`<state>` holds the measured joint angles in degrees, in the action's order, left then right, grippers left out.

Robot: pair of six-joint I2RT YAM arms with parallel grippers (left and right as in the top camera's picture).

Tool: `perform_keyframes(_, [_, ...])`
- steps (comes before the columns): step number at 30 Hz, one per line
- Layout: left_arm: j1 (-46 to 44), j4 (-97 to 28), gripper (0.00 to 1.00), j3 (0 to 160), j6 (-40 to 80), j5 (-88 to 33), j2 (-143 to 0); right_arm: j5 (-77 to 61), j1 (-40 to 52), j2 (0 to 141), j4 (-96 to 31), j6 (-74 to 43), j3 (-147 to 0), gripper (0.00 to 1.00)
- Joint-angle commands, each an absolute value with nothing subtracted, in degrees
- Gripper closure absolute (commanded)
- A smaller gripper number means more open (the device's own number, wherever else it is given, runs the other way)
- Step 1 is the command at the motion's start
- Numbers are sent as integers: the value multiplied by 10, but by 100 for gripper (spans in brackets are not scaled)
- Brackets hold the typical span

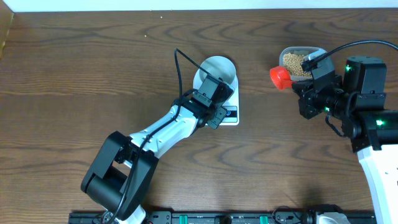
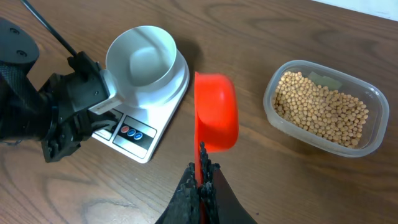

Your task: Scoop item into bowl and weigh 50g on scale

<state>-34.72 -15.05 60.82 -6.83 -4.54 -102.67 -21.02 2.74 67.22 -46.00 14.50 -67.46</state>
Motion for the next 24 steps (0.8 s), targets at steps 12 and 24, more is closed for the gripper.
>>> perform_keyframes(12, [-349, -141, 93, 620, -62, -77, -1034, -216, 23, 672, -460, 138, -686, 99])
perform_keyframes(24, [-349, -142, 93, 620, -64, -85, -1043, -216, 23, 672, -459, 138, -686, 99])
